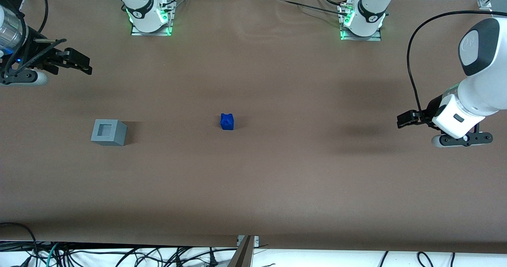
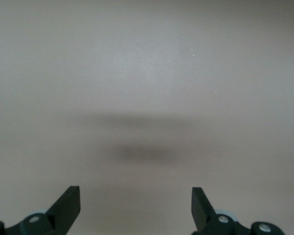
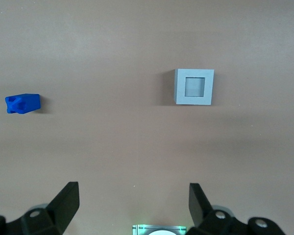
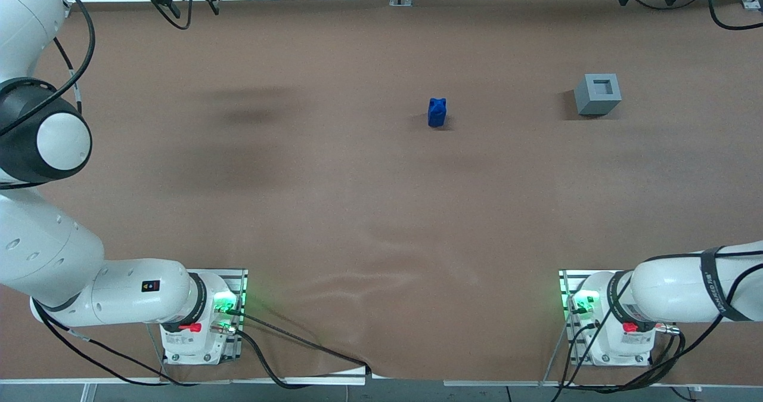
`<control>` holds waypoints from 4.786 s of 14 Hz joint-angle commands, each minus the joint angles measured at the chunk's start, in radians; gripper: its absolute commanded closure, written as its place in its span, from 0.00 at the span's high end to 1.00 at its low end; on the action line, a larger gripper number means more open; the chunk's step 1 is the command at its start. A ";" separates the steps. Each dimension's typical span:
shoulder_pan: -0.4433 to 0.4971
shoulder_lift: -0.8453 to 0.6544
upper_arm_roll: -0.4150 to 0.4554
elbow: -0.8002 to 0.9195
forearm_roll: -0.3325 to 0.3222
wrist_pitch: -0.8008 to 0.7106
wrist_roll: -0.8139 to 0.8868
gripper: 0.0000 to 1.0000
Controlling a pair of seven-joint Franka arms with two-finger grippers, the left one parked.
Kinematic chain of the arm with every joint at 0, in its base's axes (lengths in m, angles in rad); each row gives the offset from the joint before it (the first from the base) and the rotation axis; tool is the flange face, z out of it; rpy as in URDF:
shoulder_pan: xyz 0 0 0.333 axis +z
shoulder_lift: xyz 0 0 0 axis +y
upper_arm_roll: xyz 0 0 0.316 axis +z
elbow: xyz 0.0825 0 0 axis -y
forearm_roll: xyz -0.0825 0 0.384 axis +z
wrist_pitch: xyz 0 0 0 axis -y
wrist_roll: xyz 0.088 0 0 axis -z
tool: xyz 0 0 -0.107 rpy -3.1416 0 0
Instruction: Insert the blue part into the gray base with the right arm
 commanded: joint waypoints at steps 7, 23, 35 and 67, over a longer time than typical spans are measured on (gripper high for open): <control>-0.022 -0.014 0.020 0.009 -0.005 -0.009 -0.018 0.99; -0.022 -0.005 0.015 0.005 -0.004 0.002 -0.055 0.99; -0.007 -0.005 0.055 -0.002 0.015 0.025 -0.006 0.99; 0.507 0.343 0.046 0.074 0.042 0.362 0.399 0.99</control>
